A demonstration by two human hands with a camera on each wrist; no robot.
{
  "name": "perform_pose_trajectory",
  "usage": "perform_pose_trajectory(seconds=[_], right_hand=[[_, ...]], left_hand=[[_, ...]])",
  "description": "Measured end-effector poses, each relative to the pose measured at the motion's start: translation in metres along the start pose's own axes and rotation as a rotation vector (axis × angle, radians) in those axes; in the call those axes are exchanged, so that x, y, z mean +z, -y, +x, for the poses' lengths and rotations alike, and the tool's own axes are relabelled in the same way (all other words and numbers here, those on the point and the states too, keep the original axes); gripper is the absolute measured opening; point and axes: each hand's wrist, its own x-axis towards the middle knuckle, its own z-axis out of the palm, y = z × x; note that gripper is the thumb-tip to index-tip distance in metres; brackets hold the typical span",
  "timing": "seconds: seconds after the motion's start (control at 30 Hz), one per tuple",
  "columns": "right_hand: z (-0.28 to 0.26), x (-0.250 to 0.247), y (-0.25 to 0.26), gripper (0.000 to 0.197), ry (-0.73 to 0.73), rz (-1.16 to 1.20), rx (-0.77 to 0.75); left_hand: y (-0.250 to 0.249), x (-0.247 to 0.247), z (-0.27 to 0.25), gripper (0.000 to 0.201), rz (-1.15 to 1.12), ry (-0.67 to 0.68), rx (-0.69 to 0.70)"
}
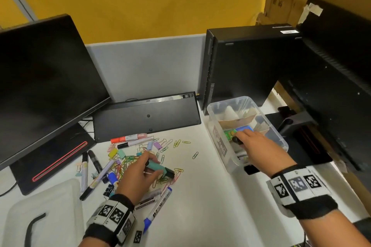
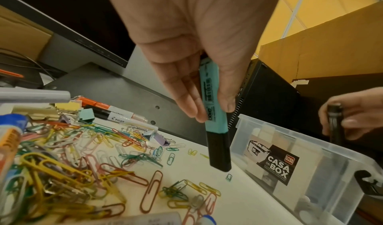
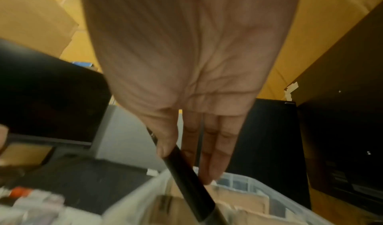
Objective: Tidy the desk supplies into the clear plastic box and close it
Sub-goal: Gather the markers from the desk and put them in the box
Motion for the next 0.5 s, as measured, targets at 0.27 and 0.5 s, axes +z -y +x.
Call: perform_pose_trajectory(seconds=[0.27,0.5], right_hand=[[0.036,0.045,-0.034,0.049,0.25,0.012,0.036],[0.018,0.045,-0.055,0.031,-0.297,0.269,0.232]], left_hand=[[0.007,0.001,-0.003,0.042,0.235,0.114,0.053],[0.002,0.015,-0.011,0.032,0.115,-0.014,0.024]])
